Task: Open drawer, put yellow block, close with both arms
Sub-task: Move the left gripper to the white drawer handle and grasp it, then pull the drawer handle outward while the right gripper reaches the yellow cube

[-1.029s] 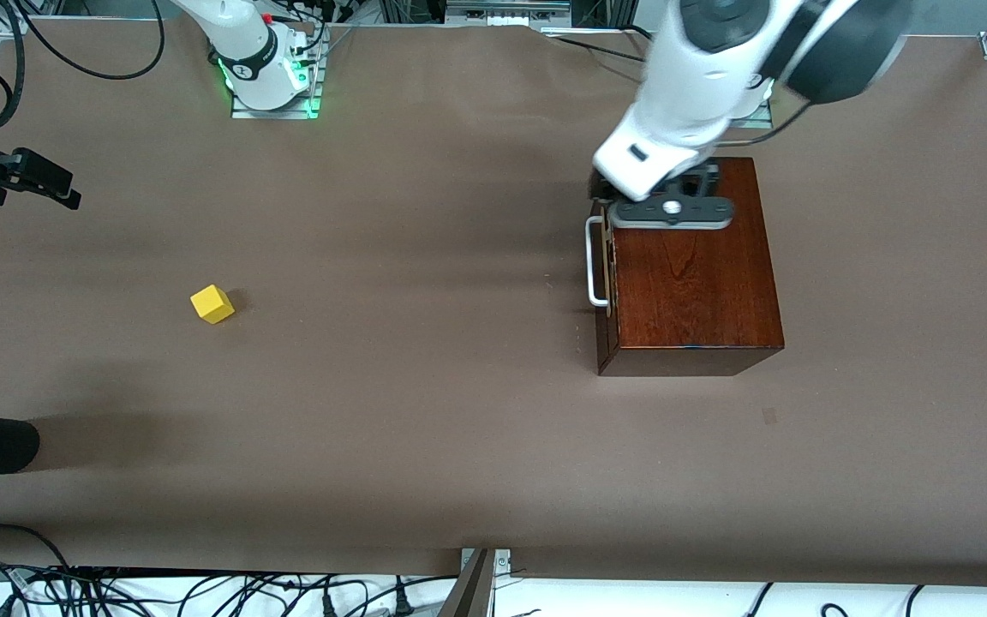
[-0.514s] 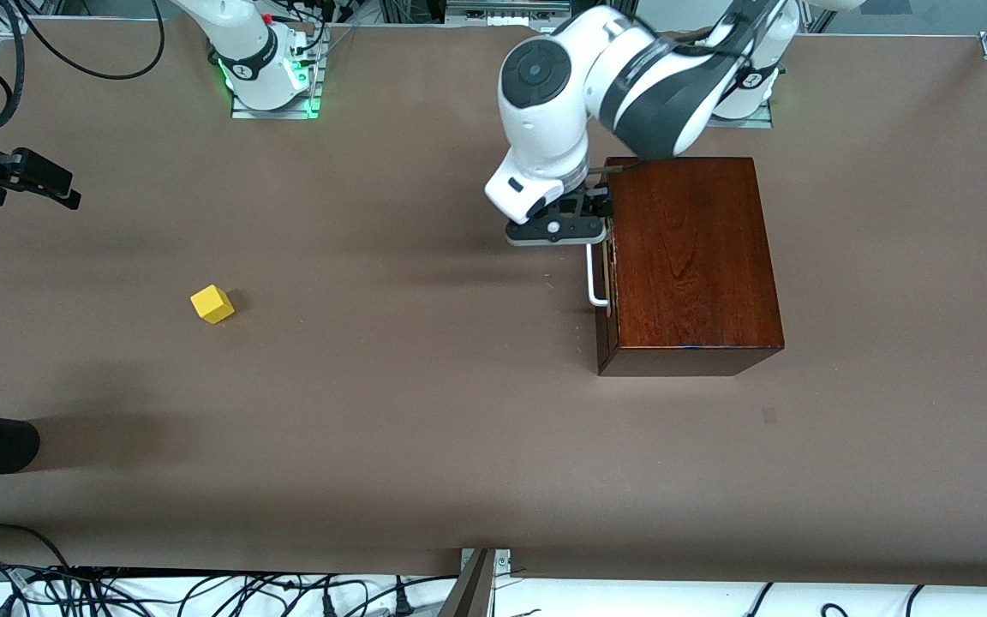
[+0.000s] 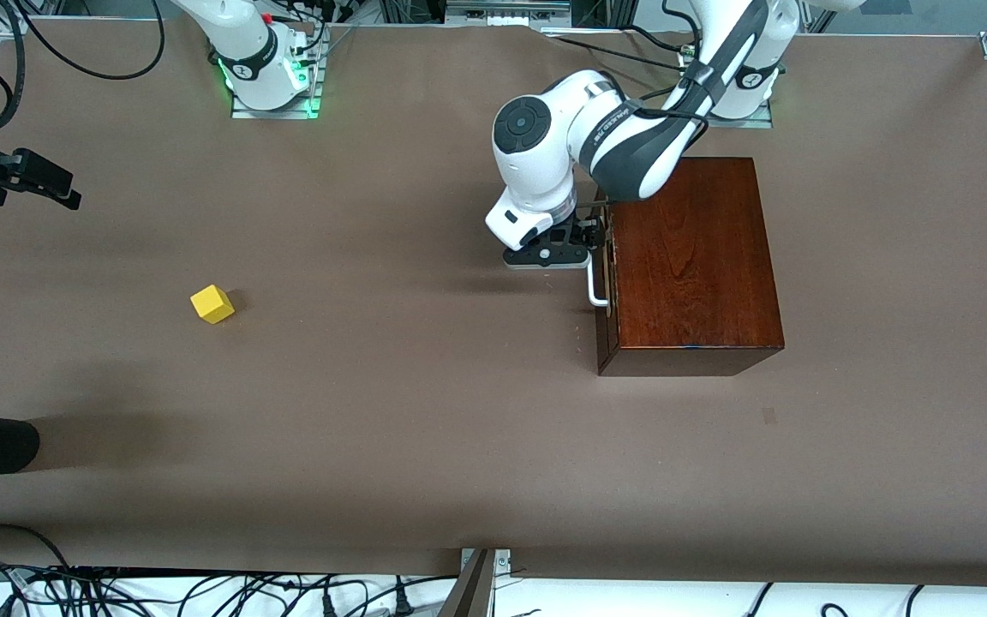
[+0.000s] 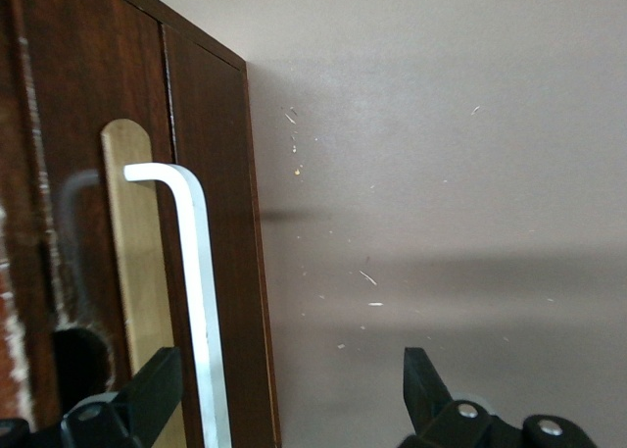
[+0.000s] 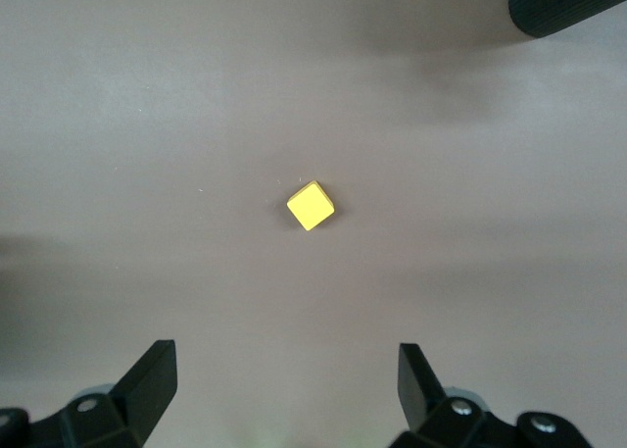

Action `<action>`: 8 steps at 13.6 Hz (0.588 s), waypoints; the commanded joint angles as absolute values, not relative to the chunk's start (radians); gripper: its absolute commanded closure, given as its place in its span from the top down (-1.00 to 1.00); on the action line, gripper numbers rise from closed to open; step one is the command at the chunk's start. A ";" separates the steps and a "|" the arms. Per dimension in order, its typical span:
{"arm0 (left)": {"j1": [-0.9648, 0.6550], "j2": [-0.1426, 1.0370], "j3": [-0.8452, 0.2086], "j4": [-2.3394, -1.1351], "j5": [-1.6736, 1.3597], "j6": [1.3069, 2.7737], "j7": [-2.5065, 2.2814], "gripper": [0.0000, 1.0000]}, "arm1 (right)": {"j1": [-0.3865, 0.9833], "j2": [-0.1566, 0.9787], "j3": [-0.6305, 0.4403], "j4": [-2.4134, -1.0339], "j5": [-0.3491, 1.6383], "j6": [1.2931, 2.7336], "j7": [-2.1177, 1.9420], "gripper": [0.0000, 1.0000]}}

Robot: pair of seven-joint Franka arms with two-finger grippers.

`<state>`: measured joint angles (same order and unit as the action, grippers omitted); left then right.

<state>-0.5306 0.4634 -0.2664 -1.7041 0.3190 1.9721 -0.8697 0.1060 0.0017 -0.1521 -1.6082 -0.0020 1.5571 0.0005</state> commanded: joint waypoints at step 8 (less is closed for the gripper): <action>-0.528 0.463 -0.268 -1.775 0.391 2.006 -0.890 1.00 | 0.100 0.034 -0.149 -1.854 -0.008 1.808 -0.008 1.00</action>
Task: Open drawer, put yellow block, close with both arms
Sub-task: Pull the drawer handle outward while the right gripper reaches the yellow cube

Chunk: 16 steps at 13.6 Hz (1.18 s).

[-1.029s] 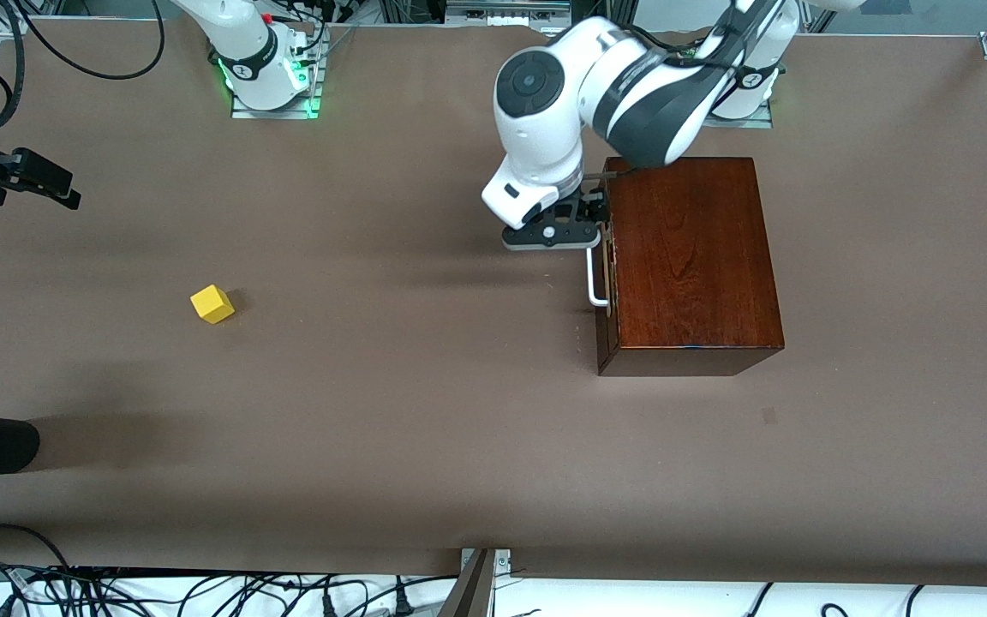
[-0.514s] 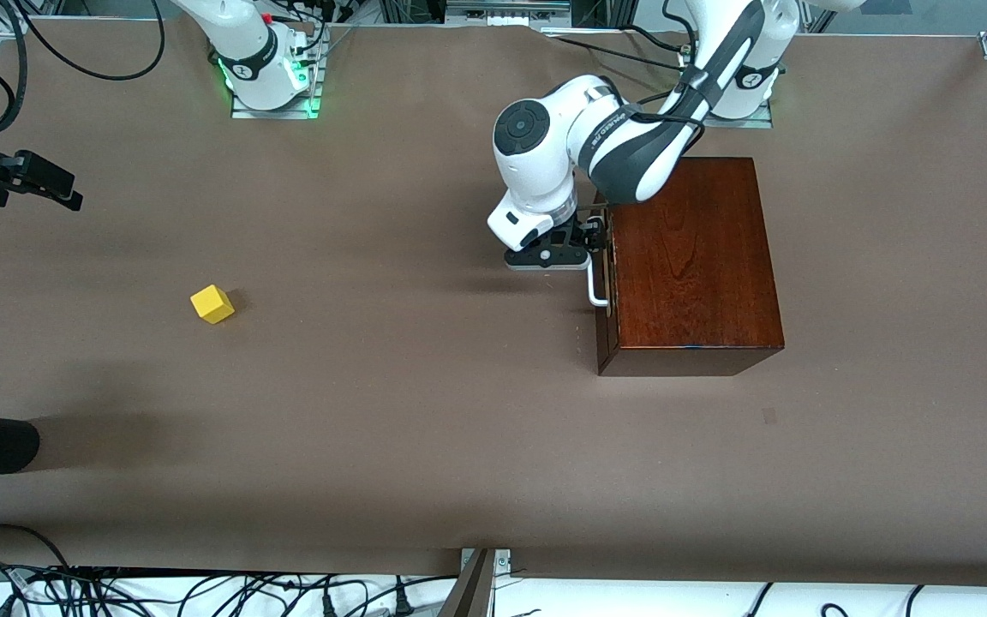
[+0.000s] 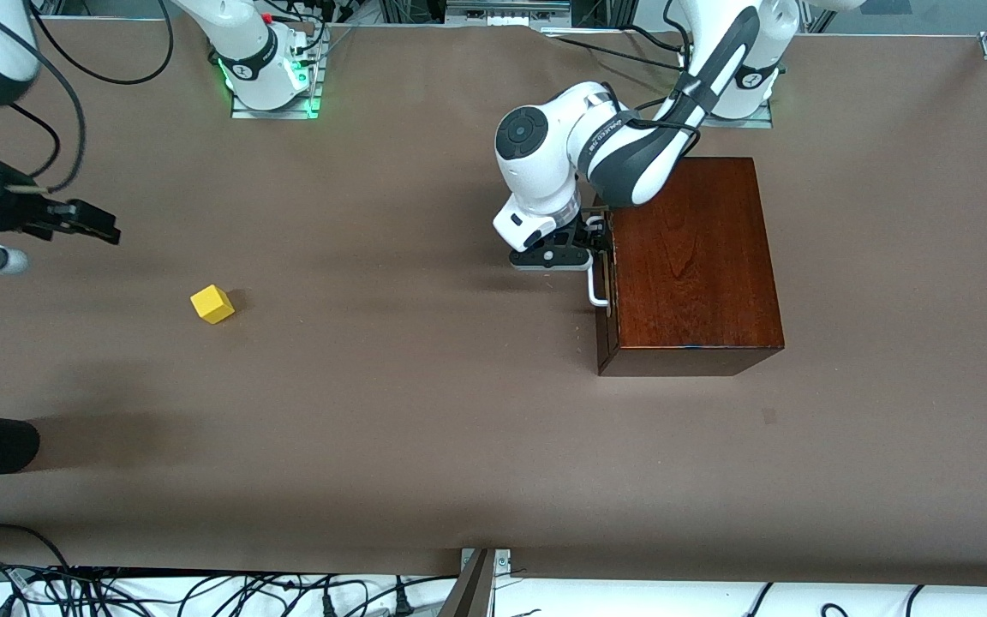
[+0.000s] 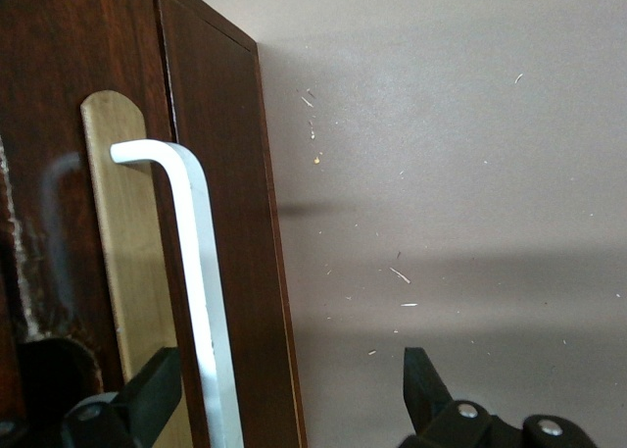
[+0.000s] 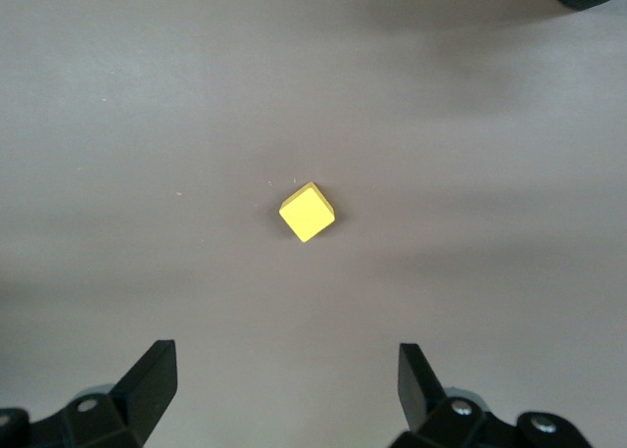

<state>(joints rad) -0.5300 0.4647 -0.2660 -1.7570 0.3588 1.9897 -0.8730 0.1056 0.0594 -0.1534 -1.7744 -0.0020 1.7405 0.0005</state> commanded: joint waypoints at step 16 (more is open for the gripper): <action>-0.587 0.569 -0.270 -1.657 0.264 2.114 -1.057 1.00 | 0.100 0.201 -0.146 -2.108 0.000 2.241 -0.409 1.00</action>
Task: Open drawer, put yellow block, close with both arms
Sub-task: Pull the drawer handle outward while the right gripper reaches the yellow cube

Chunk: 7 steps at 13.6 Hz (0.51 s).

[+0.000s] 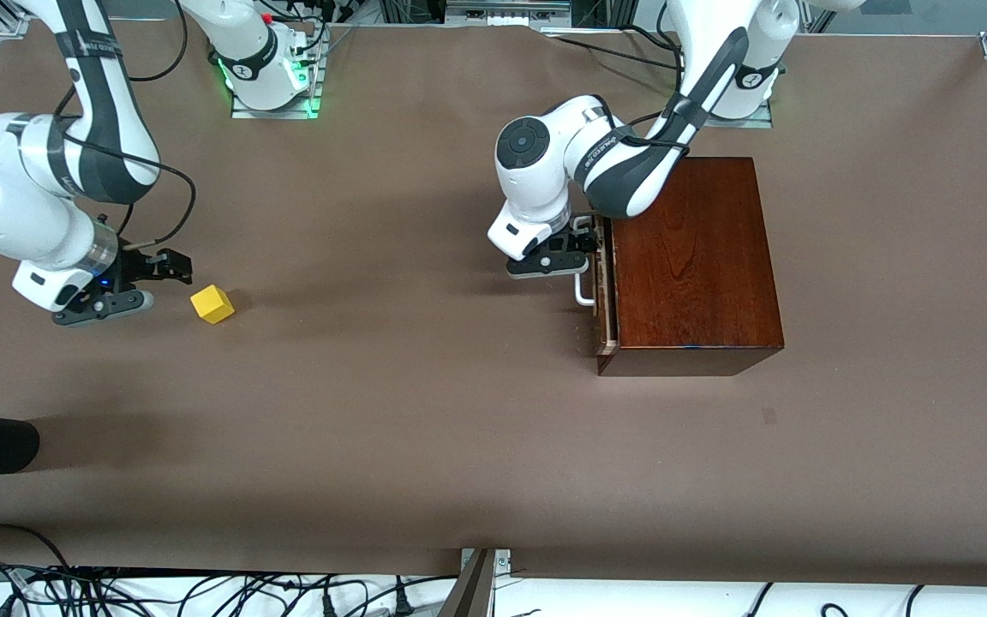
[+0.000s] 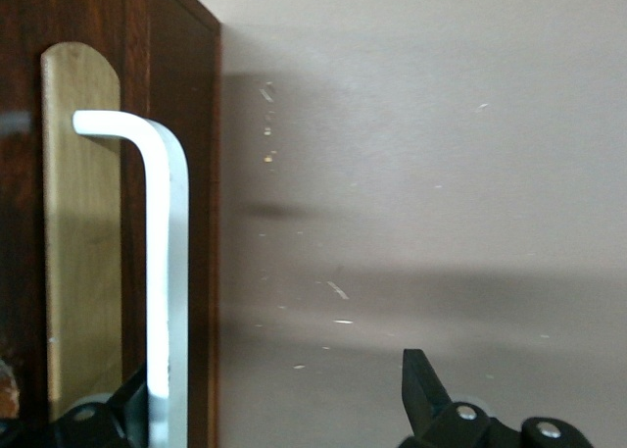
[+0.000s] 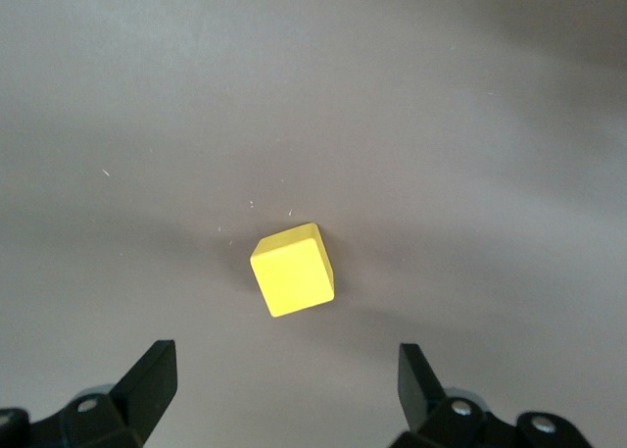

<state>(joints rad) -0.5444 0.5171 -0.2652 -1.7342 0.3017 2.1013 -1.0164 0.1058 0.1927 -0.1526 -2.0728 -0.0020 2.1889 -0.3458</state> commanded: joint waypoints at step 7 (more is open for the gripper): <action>-0.661 0.647 -0.261 -1.536 0.264 2.114 -1.117 1.00 | 0.100 0.261 -0.144 -2.183 0.003 2.401 -0.580 1.00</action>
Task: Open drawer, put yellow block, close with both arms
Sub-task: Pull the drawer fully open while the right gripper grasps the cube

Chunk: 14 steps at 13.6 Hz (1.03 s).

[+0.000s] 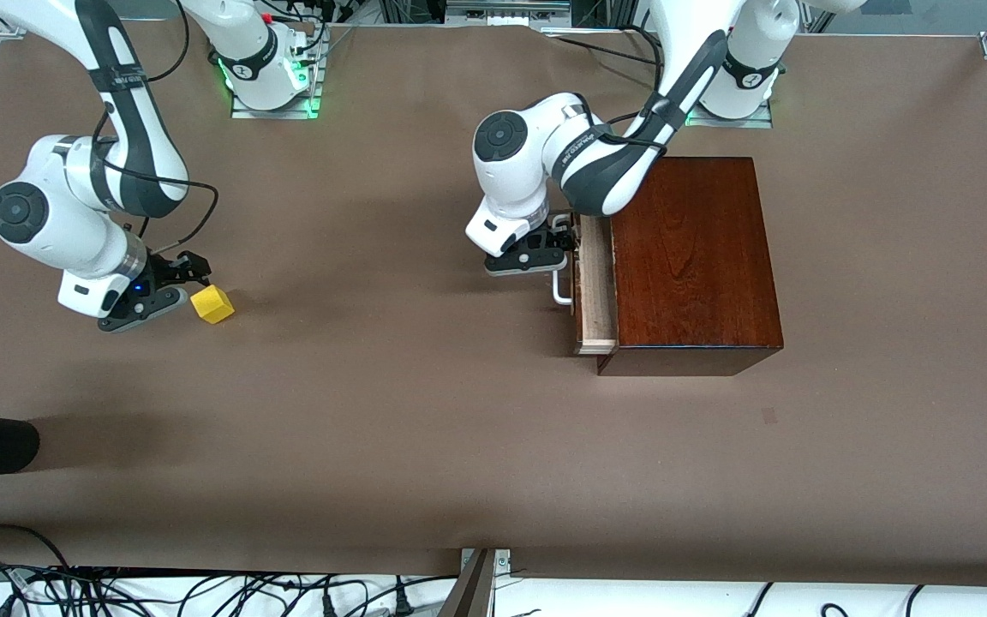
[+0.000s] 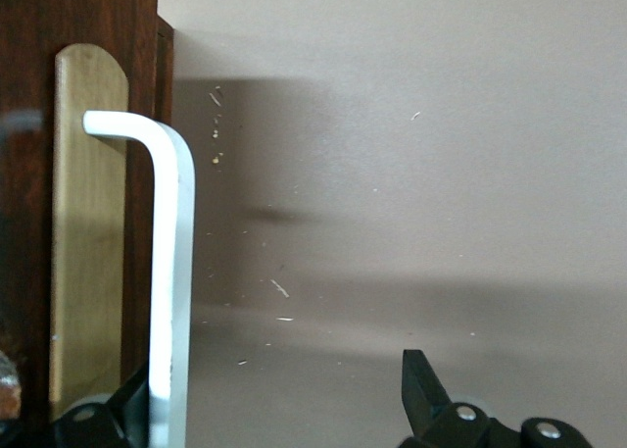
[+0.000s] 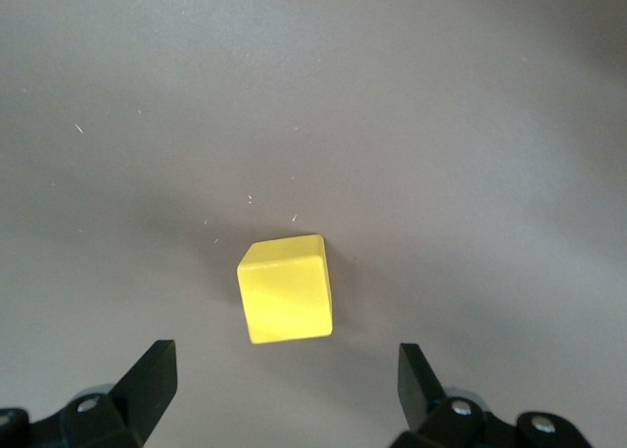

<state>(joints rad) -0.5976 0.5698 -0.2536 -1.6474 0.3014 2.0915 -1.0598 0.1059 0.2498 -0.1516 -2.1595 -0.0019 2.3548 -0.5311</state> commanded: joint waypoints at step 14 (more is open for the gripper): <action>-0.833 0.788 -0.147 -1.309 0.210 2.114 -1.189 1.00 | 0.100 0.364 -0.129 -2.221 0.017 2.585 -0.649 1.00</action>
<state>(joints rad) -0.7897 0.6993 -0.1317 -1.4261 0.2799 2.0467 -1.1376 0.1063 0.3647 -0.1418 -2.2014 -0.0007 2.5540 -0.6266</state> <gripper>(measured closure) 0.000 0.000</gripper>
